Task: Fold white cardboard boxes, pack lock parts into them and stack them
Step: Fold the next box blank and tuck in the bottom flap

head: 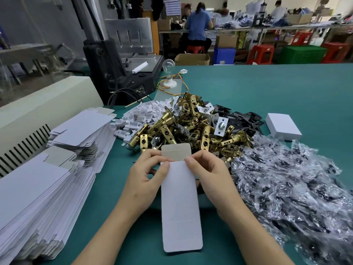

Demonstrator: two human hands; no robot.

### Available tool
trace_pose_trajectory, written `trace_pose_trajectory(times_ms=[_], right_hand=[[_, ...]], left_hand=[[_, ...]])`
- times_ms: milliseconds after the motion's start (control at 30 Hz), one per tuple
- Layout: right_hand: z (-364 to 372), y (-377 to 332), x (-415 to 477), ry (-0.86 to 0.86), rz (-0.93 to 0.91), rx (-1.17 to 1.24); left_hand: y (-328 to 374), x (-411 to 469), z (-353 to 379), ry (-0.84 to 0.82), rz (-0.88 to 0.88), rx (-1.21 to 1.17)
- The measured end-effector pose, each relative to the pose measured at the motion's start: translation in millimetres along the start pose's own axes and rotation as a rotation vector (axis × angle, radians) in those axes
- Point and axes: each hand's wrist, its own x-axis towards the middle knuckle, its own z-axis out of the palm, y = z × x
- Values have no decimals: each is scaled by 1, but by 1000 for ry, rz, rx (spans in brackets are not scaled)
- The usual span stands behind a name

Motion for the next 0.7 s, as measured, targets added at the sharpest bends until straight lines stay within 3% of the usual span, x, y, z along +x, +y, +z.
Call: trace_pose_trajectory(times_ms=[100,267,467,700], right_hand=[[-1,3,1,16,20,-6],[-2,5,2,46,22,97],[-1,-2,0,-17,1,57],[-2,-4,-1,-28,6,66]], left_hand=[[2,-1,0,-6,27,3],[4,0,-3,29,-36,-188],[6,0,-5,-34,-5,-145],[10,-1,-3,-110,-235,-377]])
